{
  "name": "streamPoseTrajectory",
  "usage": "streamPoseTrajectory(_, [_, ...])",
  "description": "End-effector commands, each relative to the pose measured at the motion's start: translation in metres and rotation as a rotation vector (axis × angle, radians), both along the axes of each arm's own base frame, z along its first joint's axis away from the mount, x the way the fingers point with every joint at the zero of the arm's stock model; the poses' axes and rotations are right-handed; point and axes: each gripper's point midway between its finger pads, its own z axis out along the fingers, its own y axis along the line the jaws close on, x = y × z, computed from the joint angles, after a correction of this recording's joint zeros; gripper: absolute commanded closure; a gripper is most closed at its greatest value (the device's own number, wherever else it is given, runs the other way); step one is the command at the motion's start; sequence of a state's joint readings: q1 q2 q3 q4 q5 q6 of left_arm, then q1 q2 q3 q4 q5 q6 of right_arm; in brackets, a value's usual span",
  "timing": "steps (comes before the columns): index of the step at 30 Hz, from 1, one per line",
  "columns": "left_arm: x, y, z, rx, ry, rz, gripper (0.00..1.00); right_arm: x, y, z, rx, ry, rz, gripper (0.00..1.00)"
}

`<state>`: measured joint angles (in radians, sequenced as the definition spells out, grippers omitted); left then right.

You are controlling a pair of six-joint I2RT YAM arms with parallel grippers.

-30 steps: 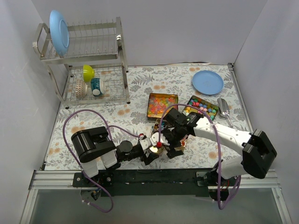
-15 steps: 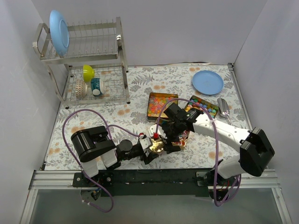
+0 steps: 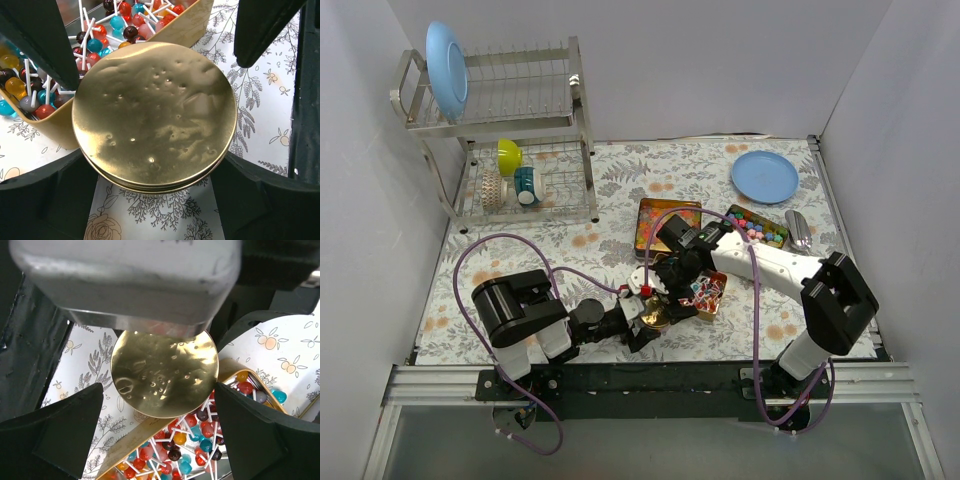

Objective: Pack the candies
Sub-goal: Screw the bottle lid onto the packing bottle.

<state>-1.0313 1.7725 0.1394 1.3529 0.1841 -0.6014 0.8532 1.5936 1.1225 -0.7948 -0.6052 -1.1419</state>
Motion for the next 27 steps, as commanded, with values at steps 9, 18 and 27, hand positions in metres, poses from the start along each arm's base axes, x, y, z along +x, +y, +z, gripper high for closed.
streamPoseTrajectory(9, [0.007, 0.006, -0.014, 0.054, 0.032, 0.058, 1.00, -0.031, -0.034, -0.006, -0.082, 0.071, -0.018, 0.02])
streamPoseTrajectory(18, [0.008, 0.007, -0.016, 0.061, 0.035, 0.068, 1.00, -0.065, -0.065, 0.003, -0.129, 0.151, -0.045, 0.03])
streamPoseTrajectory(27, [0.001, 0.004, -0.017, 0.064, 0.036, 0.019, 1.00, 0.008, -0.034, 0.032, 0.007, 0.100, -0.239, 0.04])
